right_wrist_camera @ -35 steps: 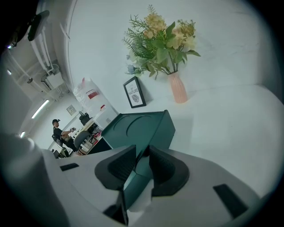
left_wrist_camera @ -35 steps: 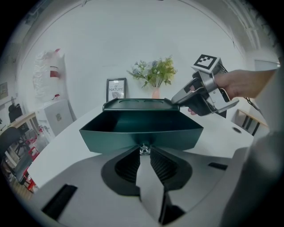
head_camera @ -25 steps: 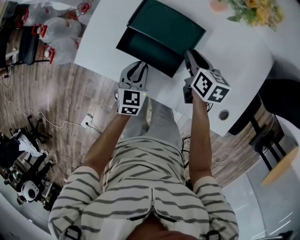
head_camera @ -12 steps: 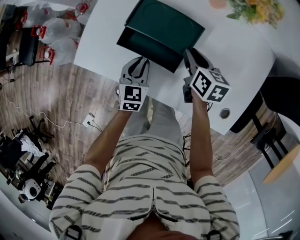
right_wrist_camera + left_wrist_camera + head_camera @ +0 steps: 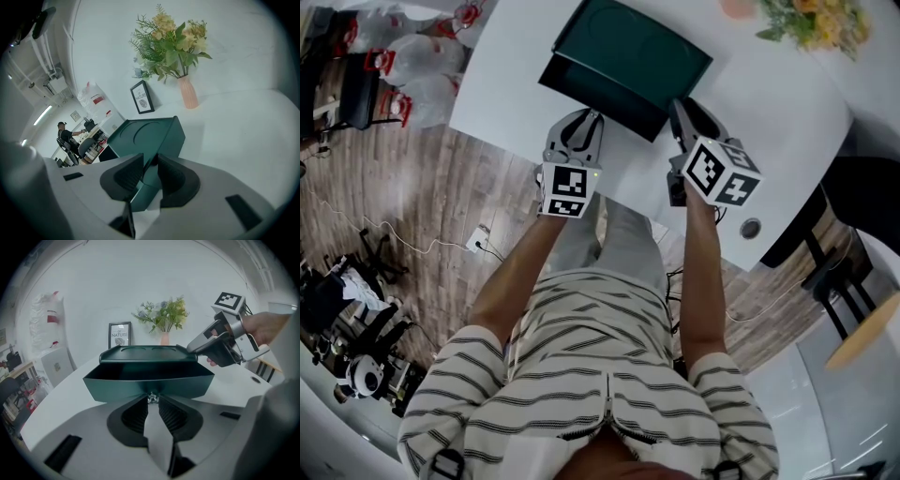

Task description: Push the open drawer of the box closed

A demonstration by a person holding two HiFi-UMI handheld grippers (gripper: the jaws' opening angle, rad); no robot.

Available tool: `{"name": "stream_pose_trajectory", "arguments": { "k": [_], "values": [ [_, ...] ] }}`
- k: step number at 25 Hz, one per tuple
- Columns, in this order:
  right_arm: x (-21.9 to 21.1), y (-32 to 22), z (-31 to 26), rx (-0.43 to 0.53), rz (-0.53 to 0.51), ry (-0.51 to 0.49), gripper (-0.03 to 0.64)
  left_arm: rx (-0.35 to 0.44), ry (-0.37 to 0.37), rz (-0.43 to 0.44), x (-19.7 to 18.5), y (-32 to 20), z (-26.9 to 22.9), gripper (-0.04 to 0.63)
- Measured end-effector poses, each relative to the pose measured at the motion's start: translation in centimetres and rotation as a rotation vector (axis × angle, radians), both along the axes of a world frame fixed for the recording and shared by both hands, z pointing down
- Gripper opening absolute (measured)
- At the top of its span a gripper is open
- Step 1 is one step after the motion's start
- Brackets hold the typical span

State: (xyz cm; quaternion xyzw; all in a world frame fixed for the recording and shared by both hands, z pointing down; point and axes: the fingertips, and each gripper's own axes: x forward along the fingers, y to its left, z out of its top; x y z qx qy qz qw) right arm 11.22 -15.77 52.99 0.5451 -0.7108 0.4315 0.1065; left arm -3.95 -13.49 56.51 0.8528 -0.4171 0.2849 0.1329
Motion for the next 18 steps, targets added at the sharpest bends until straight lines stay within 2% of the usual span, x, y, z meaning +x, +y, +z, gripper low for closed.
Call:
{"name": "stream_pose_trajectory", "arguments": {
  "k": [18],
  "values": [
    [-0.1,0.0,0.0,0.002,0.001,-0.006,0.109,0.006,0.001,0.015,0.8,-1.5,0.0,0.070]
  ]
}}
